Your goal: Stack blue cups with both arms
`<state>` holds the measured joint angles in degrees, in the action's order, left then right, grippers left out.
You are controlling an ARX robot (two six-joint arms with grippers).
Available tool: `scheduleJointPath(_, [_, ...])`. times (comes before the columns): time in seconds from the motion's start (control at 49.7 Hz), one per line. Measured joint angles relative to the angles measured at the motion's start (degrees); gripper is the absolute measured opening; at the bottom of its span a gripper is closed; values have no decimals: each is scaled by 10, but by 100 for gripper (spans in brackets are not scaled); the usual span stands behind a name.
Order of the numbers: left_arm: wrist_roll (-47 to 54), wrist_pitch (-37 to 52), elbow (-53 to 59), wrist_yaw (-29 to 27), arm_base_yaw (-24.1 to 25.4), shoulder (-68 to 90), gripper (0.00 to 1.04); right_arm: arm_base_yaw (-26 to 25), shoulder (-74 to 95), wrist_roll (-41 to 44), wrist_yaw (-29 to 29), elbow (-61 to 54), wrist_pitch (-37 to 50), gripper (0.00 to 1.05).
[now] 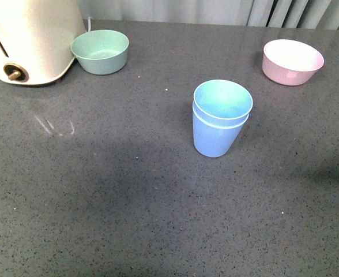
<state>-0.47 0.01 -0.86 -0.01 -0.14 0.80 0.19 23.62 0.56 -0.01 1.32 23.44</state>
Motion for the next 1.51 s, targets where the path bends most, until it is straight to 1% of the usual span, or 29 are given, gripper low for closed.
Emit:
scheduleJointPath(0.322, [0, 0, 0, 0, 0, 0, 96, 0, -88, 0, 0, 0, -85, 2])
scheduleJointPath(0.604, [0, 0, 0, 0, 0, 0, 96, 0, -134, 0, 0, 0, -132, 2])
scheduleJointPath(0.624, [0, 0, 0, 0, 0, 0, 96, 0, -141, 0, 0, 0, -139, 2])
scheduleJointPath(0.664, [0, 0, 0, 0, 0, 0, 96, 0, -179, 0, -2, 0, -194, 2])
scheduleJointPath(0.704, [0, 0, 0, 0, 0, 0, 96, 0, -216, 0, 0, 0, -227, 2])
scheduleJointPath(1.107, [0, 0, 0, 0, 0, 0, 96, 0, -233, 0, 0, 0, -234, 2])
scheduleJointPath(1.127, [0, 0, 0, 0, 0, 0, 96, 0, -233, 0, 0, 0, -234, 3])
scheduleJointPath(1.208, [0, 0, 0, 0, 0, 0, 96, 0, -233, 0, 0, 0, -234, 20])
scheduleJointPath(1.228, [0, 0, 0, 0, 0, 0, 96, 0, -233, 0, 0, 0, -234, 26])
scheduleJointPath(1.248, [0, 0, 0, 0, 0, 0, 96, 0, -233, 0, 0, 0, -234, 28])
scheduleJointPath(1.268, [0, 0, 0, 0, 0, 0, 96, 0, -233, 0, 0, 0, -234, 35])
scheduleJointPath(1.328, [0, 0, 0, 0, 0, 0, 96, 0, -233, 0, 0, 0, -234, 44])
scheduleJointPath(1.349, [0, 0, 0, 0, 0, 0, 96, 0, -233, 0, 0, 0, -234, 46])
scheduleJointPath(1.409, [0, 0, 0, 0, 0, 0, 96, 0, -233, 0, 0, 0, -234, 56])
scheduleJointPath(1.51, [0, 0, 0, 0, 0, 0, 96, 0, -233, 0, 0, 0, -234, 79])
